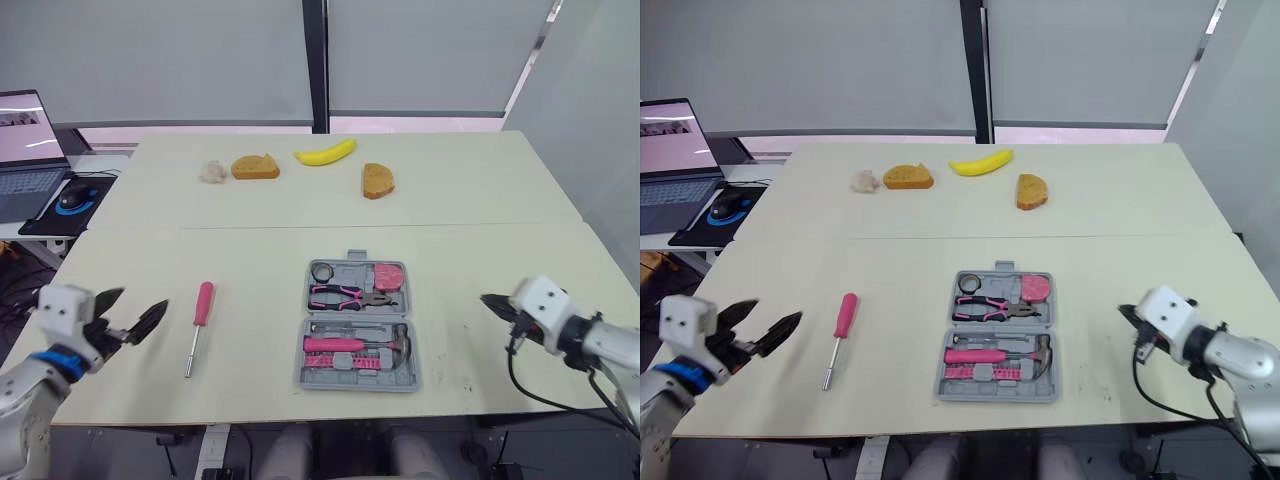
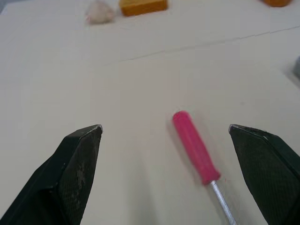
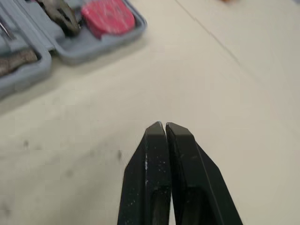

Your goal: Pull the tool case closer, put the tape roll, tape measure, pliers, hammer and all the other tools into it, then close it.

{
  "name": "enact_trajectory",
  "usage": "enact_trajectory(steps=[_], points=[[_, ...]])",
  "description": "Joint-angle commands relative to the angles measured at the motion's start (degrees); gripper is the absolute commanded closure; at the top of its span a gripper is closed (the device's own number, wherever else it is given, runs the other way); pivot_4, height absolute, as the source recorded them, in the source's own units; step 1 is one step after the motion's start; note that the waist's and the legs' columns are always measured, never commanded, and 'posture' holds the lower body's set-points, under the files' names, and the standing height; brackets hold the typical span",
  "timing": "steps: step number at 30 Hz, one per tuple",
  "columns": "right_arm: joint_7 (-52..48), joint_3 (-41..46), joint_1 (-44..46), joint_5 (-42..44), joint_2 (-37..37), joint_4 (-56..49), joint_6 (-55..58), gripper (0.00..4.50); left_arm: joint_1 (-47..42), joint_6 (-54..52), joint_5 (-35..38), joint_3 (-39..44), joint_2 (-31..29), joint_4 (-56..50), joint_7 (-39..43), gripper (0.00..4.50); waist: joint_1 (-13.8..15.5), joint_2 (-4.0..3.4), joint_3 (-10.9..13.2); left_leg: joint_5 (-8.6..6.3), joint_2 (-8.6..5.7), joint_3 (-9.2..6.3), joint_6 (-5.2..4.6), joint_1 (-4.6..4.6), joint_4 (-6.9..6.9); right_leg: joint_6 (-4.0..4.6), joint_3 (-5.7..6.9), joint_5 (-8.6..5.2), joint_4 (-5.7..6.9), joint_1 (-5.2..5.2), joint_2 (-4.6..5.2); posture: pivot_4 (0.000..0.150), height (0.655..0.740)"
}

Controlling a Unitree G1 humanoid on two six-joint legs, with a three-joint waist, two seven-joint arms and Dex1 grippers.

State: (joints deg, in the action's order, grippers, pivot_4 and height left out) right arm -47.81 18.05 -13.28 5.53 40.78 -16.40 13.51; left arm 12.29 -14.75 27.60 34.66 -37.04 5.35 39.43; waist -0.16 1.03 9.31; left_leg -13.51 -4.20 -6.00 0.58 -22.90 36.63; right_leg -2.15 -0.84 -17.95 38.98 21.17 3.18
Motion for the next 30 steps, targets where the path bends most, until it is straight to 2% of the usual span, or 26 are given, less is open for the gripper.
enact_trajectory(steps=[1, 6, 11, 13, 14, 22, 27, 30], points=[[0.6, 4.5, -3.5, 3.4, -1.5, -1.4, -2.4, 3.51, 1.4, -0.2, 1.3, 4.5, 1.1, 1.9, -2.7, 0.00, 0.0, 0.00, 0.0, 0.00, 0.01, 0.02, 0.00, 0.00, 0.00, 0.00, -0.01, 0.00, 0.00, 0.00, 0.00, 0.150, 0.7400], [-0.2, 5.4, -10.6, 4.9, -2.8, -0.6, -4.5, 2.29, 4.2, 0.8, 1.4, 7.8, 3.3, 6.1, -5.2, 0.00, 0.1, 0.09, -0.1, -0.03, 0.02, 0.02, 0.01, 0.07, 0.02, 0.01, 0.01, -0.02, -0.05, 0.05, 0.03, 0.150, 0.7400], [-0.5, 4.3, -9.8, 5.6, -2.1, 0.8, -5.5, 0.88, 5.0, 1.4, 1.3, 7.3, 4.0, 5.6, -5.0, 0.00, 0.2, 0.13, -0.1, -0.03, 0.05, 0.03, 0.01, 0.07, 0.03, 0.08, 0.02, -0.06, -0.06, 0.11, 0.05, 0.150, 0.7400], [-1.0, 3.8, -8.8, 5.6, -1.5, 1.8, -6.1, 0.16, 5.0, 1.1, 1.4, 7.2, 4.0, 5.0, -5.0, 0.00, 0.2, 0.14, -0.1, -0.04, 0.05, 0.04, 0.03, 0.06, 0.03, 0.12, 0.02, -0.08, -0.06, 0.12, 0.05, 0.150, 0.7400], [-1.3, 3.7, -8.2, 5.6, -1.1, 2.3, -6.3, 0.04, 5.0, 1.0, 1.4, 7.1, 4.0, 4.8, -4.9, 0.00, 0.2, 0.14, -0.1, -0.05, 0.05, 0.05, 0.03, 0.06, 0.03, 0.13, 0.02, -0.08, -0.07, 0.12, 0.05, 0.150, 0.7400], [-4.7, 1.2, -7.8, 4.3, 2.9, 3.3, -10.5, 0.04, 5.5, 1.5, -0.3, 4.4, 1.0, 3.5, 0.1, 0.00, 0.2, 0.15, -0.1, -0.07, 0.07, 0.07, 0.05, 0.05, 0.02, 0.14, 0.04, -0.09, -0.07, 0.04, 0.05, 0.150, 0.7400], [-8.7, -2.5, -5.3, 8.2, 6.5, -5.5, -5.6, 0.04, 4.5, -0.6, 0.3, 2.1, 1.7, -0.3, -0.3, 0.00, 0.1, 0.14, -0.1, -0.07, 0.12, 0.08, 0.05, 0.03, 0.02, 0.16, 0.05, -0.10, -0.07, 0.01, 0.04, 0.150, 0.7400], [-10.9, -8.3, 2.7, 12.7, 8.7, -12.9, 1.5, 0.04, 4.1, -4.3, 1.7, -0.7, 4.6, -6.2, -2.9, 0.00, -0.1, 0.12, -0.1, -0.08, 0.16, 0.16, 0.06, 0.03, 0.02, 0.18, 0.03, -0.11, -0.06, -0.02, 0.03, 0.150, 0.7400]])
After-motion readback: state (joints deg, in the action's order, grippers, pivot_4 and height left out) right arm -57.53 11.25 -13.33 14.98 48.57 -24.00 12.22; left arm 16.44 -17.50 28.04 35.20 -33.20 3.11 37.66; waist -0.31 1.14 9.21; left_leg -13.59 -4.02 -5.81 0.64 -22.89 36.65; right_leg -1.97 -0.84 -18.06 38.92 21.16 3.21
